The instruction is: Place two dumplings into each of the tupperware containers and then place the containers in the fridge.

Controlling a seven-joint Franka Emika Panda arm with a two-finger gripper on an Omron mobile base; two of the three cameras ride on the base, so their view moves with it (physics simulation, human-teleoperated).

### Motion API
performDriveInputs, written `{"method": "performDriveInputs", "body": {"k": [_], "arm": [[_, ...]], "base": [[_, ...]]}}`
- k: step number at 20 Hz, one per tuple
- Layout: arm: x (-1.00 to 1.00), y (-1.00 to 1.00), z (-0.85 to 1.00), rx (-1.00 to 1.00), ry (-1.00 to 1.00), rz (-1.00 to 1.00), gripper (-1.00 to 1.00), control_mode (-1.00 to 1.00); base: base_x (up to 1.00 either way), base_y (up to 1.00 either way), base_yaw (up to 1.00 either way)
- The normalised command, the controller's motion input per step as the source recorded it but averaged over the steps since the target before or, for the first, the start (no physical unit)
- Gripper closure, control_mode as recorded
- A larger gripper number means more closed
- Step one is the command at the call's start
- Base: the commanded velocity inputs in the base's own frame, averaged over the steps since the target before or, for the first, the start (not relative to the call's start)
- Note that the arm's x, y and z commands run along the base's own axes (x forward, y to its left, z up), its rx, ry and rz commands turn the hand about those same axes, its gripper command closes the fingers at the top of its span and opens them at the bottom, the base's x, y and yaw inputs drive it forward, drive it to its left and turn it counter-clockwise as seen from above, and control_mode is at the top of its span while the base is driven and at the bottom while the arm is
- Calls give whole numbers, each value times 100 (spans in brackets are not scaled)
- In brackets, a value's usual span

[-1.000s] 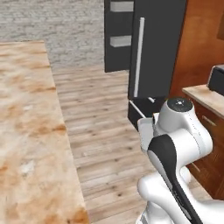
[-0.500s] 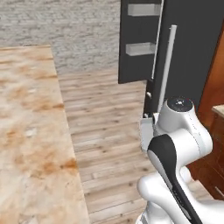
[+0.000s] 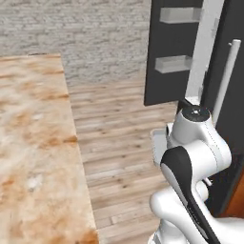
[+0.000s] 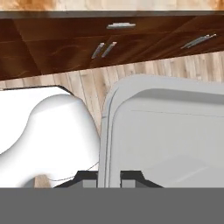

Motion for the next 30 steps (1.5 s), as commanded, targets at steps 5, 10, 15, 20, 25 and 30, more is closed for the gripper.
{"method": "performDriveInputs", "body": {"k": [5,10,15,20,25,30], "arm": [[0,0,0,0,0,0,100,100],[0,0,0,0,0,0,100,100],[0,0,0,0,0,0,100,100],[0,0,0,0,0,0,100,100],[0,0,0,0,0,0,100,100],[0,0,0,0,0,0,100,100]], "base": [[72,-1,-3],[36,-8,-31],[39,8,-38],[65,34,-28],[28,14,-49],[23,27,-54]]}}
